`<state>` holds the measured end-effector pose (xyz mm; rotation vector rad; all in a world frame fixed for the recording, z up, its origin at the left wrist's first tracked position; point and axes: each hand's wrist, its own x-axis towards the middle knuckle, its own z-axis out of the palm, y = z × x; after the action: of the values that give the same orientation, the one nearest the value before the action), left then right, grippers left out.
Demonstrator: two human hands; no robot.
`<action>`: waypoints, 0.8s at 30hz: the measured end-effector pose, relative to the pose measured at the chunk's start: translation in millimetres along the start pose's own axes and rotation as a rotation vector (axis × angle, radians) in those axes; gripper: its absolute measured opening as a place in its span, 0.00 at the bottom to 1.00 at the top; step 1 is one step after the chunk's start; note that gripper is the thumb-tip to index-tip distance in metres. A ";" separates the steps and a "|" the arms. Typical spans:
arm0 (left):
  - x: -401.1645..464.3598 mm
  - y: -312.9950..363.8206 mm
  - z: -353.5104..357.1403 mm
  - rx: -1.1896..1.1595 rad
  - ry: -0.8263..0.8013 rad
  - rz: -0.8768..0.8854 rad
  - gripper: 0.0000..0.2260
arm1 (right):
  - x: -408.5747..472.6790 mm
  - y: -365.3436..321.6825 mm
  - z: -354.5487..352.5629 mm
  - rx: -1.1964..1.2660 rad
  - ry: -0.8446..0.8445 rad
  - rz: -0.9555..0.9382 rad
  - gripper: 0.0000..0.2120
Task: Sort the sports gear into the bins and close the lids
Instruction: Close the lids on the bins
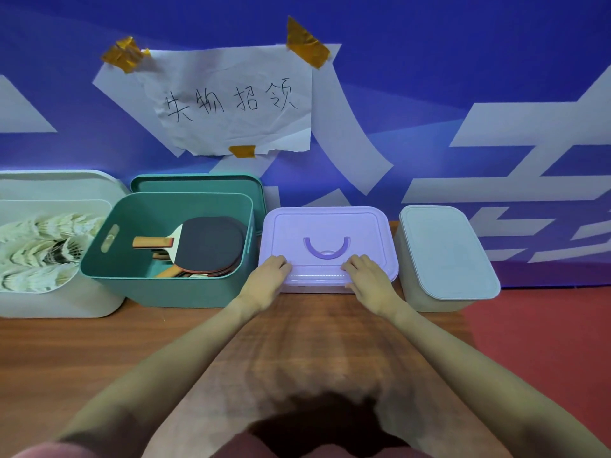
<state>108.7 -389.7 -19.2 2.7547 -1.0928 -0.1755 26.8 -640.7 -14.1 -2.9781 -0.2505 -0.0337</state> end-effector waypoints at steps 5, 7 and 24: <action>-0.6 3.7 2.4 -0.014 0.014 0.010 0.12 | -1.9 2.1 3.0 -0.045 -0.038 0.028 0.20; -0.3 8.4 2.6 -0.003 0.010 0.024 0.12 | -4.2 5.7 3.5 -0.050 -0.051 0.053 0.20; -12.0 7.9 4.3 -0.038 0.038 -0.017 0.10 | -2.0 -8.2 -3.3 -0.111 -0.121 0.188 0.17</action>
<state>93.9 -387.6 -21.2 2.7226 -1.0461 -0.1435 23.4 -633.6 -9.6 -3.1041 0.0193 0.1589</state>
